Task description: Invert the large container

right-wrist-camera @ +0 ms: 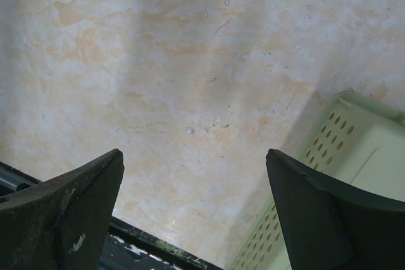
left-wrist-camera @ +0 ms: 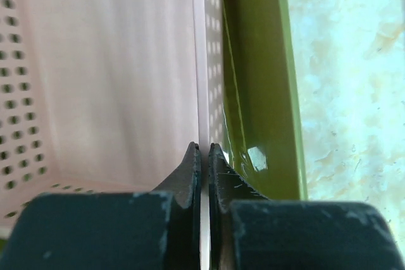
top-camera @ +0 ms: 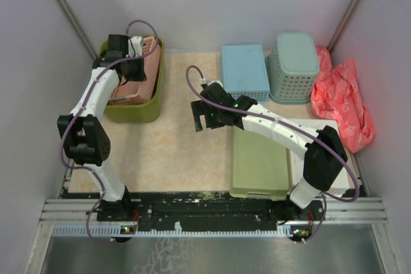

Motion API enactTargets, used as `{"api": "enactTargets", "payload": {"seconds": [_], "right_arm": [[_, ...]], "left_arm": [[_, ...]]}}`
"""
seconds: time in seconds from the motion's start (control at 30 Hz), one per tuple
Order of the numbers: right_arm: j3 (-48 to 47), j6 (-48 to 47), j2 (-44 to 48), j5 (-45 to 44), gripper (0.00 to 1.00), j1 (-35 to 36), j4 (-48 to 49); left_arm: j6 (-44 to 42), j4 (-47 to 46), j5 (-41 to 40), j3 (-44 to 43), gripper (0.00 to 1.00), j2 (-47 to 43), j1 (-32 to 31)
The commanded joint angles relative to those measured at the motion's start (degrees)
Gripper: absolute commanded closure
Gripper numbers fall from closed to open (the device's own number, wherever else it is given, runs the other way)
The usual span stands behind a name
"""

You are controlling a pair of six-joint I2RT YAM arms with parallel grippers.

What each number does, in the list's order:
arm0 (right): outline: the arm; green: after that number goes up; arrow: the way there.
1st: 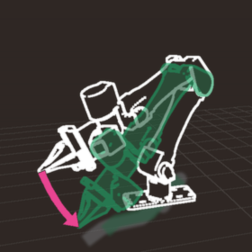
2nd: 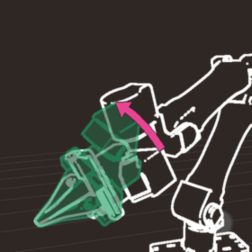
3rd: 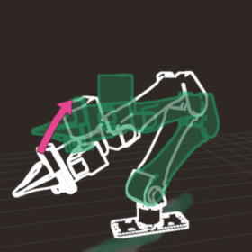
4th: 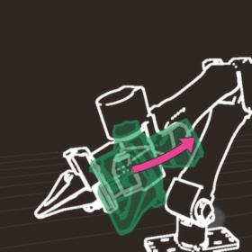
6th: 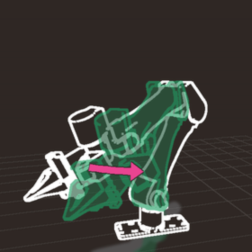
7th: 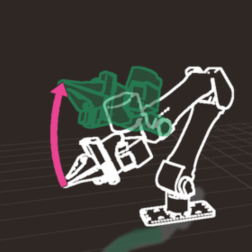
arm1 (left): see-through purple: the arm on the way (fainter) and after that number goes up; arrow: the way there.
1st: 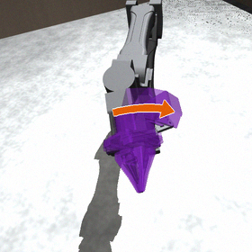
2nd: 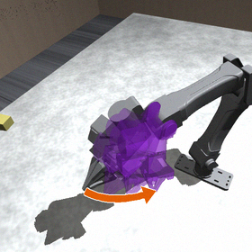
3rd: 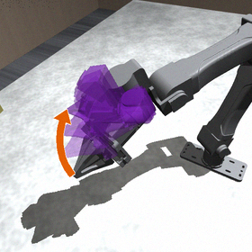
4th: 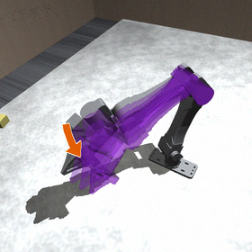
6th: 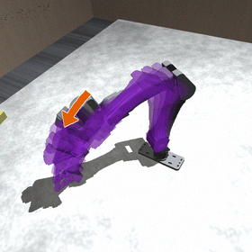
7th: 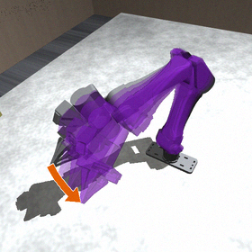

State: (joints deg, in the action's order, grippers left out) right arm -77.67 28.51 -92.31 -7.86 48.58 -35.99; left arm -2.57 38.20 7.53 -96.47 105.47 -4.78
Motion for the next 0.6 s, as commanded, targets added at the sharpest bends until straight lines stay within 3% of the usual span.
{"api": "enactTargets", "payload": {"seconds": [0.0, 0.3, 0.57], "right_arm": [[-1.51, -0.18, 1.29, -0.22, 0.05, -0.41, 1.89], [-0.17, 0.28, 3.43, -0.61, 0.05, -0.34, 2.65], [-3.07, -3.93, 7.54, -7.35, 0.05, -1.39, 0.23]], "left_arm": [[-0.46, -0.41, 0.26, -4.25, 1.00, -5.32, -0.43], [1.32, 0.34, 1.96, -10.23, 1.00, -11.71, -0.42], [5.71, 0.19, 11.41, -15.82, 1.00, -17.60, -0.54]]}}
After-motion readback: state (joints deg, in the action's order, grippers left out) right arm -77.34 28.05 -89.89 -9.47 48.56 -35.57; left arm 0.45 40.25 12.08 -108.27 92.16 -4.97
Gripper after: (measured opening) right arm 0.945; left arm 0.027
